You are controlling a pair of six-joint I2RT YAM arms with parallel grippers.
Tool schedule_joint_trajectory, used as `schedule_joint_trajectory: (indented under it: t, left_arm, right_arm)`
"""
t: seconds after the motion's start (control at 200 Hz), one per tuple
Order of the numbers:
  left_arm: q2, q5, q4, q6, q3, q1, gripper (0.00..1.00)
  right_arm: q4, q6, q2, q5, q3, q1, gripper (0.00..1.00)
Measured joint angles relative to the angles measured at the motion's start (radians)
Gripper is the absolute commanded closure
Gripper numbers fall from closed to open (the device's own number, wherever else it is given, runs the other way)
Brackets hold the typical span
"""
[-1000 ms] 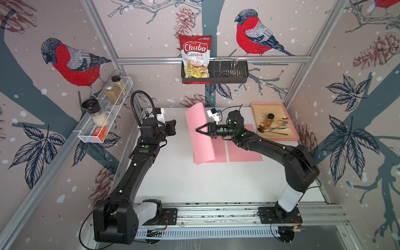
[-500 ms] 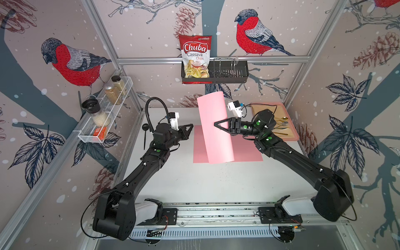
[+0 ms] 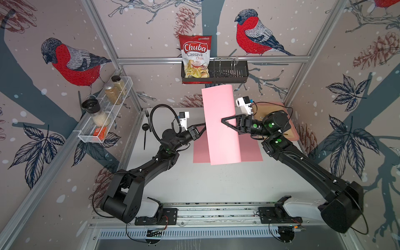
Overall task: Fold the rectangular paper in half along the long edge
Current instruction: Fold the paper.
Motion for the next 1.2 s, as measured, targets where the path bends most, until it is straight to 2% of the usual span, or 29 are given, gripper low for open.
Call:
schedule_joint_trajectory:
  t: [0.18,0.475,0.966,1.201]
  left_arm:
    - [0.01,-0.001,0.006,-0.018,0.042,-0.085,0.88]
    - [-0.012,-0.01,-0.061,-0.008,0.084,-0.147,0.9]
    - [-0.064,-0.03,-0.195,0.014,0.122,-0.192,0.91]
    - [-0.072,-0.027,-0.234,0.022,0.168,-0.204,0.87]
  right_arm:
    - [-0.02,0.002,-0.003,0.023,-0.002,0.0,0.67]
    - [-0.162,-0.078,-0.034,0.07,0.004,-0.019,0.67]
    - [-0.38,-0.234,-0.054,0.1,0.019,-0.086,0.67]
    - [-0.46,-0.288,-0.061,0.104,0.019,-0.116,0.66]
